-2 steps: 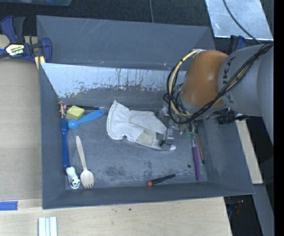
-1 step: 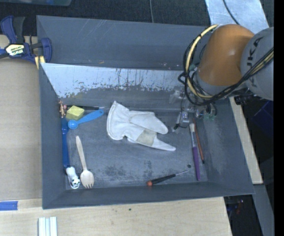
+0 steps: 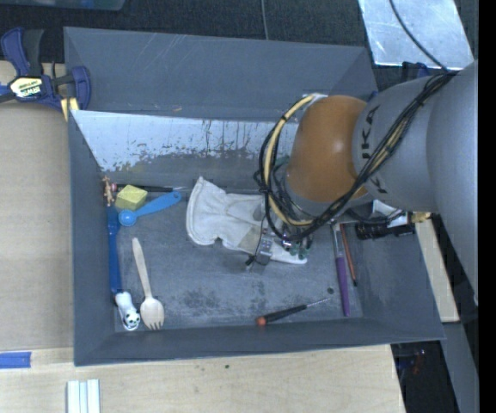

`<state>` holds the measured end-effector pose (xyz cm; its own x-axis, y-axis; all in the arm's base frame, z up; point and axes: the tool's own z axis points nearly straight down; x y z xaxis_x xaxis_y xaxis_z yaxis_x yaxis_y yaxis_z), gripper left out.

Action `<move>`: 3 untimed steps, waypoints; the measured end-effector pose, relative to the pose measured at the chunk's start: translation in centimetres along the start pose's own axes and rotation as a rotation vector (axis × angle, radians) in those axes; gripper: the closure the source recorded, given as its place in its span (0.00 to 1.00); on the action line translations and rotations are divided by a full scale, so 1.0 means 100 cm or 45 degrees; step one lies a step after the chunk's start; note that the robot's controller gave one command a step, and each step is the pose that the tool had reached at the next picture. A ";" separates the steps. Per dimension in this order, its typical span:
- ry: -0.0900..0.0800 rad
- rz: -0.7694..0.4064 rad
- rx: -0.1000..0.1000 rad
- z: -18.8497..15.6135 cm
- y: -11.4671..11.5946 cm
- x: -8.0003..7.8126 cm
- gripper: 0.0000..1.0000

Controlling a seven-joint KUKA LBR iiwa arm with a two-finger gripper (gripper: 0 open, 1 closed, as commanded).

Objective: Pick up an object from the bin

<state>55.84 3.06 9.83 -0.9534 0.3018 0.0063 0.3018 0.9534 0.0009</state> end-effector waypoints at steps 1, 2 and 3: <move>-0.031 0.073 -0.002 0.026 -0.006 -0.039 0.00; -0.029 0.070 -0.008 0.025 0.022 -0.002 1.00; -0.029 0.069 -0.008 0.024 0.022 -0.002 1.00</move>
Offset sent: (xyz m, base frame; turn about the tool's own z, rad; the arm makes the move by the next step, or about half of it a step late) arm 0.0047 0.0201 -0.0283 0.0579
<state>56.67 5.09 7.39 -0.9354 0.3531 -0.0166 0.3531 0.9356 0.0077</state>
